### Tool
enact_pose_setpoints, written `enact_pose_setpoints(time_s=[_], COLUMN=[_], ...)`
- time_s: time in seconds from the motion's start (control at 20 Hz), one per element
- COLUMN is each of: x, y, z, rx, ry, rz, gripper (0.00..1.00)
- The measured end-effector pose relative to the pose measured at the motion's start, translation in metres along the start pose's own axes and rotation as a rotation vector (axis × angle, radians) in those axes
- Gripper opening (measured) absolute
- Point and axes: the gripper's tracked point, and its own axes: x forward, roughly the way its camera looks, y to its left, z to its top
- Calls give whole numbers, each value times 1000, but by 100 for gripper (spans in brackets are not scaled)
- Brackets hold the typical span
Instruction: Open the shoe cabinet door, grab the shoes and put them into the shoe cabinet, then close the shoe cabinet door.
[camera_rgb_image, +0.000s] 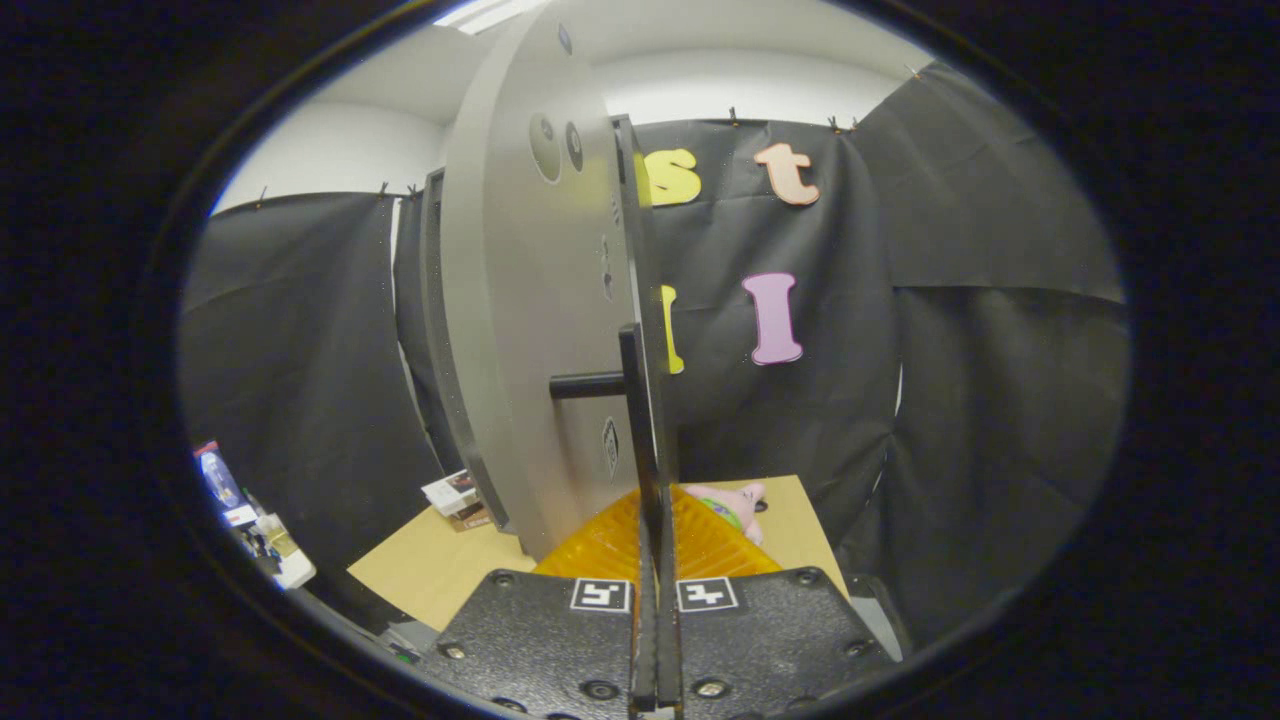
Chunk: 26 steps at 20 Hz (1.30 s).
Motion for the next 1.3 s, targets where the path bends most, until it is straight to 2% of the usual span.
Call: enact_pose_setpoints(time_s=[0.2, 0.3, 0.35, 0.55, 0.75, 0.8, 1.0, 1.3], x=[-18, -38, -51, -102, -132, -131, -116, -34], y=[0, -4, -6, 5, 46, 58, 122, 173], z=[-3, 0, 4, 4, -6, -16, -64, -178], rx=[30, 18, 5, -21, -68, -82, -94, -90], ry=[8, -13, -34, -104, -140, -133, -78, 52], rz=[-58, -121, -161, -302, -364, -365, -282, -149], gripper=[7, 10, 16, 59, 94, 100, 100, 100])
